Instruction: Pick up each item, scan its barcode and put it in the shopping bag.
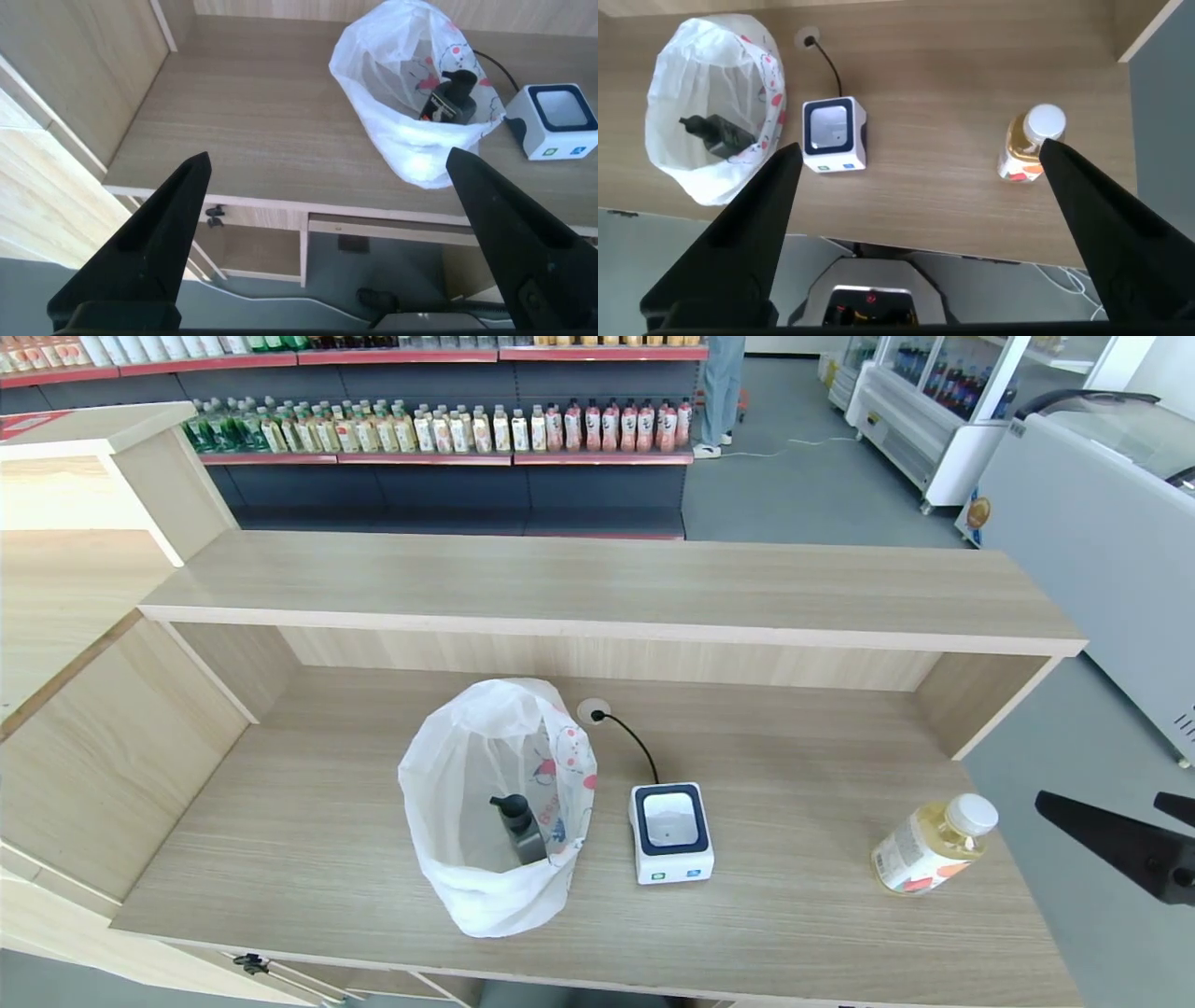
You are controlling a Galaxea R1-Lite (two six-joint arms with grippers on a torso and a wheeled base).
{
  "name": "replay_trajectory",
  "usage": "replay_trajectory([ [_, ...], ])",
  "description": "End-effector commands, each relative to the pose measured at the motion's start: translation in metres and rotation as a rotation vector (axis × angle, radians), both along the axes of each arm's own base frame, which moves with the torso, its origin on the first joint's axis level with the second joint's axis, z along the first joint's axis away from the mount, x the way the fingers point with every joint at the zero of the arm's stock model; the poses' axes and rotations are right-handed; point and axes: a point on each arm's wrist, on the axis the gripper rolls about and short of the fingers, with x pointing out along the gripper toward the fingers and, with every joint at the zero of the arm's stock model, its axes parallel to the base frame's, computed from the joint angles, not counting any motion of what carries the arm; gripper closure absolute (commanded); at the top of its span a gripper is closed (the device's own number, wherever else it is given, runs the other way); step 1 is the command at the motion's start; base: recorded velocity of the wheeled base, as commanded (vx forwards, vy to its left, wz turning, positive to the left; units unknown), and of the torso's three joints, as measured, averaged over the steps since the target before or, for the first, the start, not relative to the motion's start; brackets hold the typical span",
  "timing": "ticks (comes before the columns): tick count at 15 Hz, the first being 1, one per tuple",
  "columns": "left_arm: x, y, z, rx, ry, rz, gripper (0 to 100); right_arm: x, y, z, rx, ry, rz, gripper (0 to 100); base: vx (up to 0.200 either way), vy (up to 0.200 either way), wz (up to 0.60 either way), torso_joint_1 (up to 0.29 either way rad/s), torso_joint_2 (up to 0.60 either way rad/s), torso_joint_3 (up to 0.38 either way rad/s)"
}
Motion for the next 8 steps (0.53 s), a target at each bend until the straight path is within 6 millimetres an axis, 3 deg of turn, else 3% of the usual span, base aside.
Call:
replay_trajectory([
  [1,0.0,0.0,0.0,0.0,0.0,0.0,0,-0.0015,-0.0012,0.0,0.0,0.0,0.001,0,0.0,0.0,0.0,0.0,0.0,0.0],
  [3,0.0,0.0,0.0,-0.002,0.0,0.0,0,-0.0024,-0.002,-0.0002,-0.001,0.001,0.001,0,0.0,0.0,0.0,0.0,0.0,0.0],
  [8,0.0,0.0,0.0,-0.002,0.0,0.0,0,-0.0025,-0.0021,-0.0009,-0.005,0.007,0.002,0,-0.2,-0.2,0.0,0.005,0.0,0.002],
])
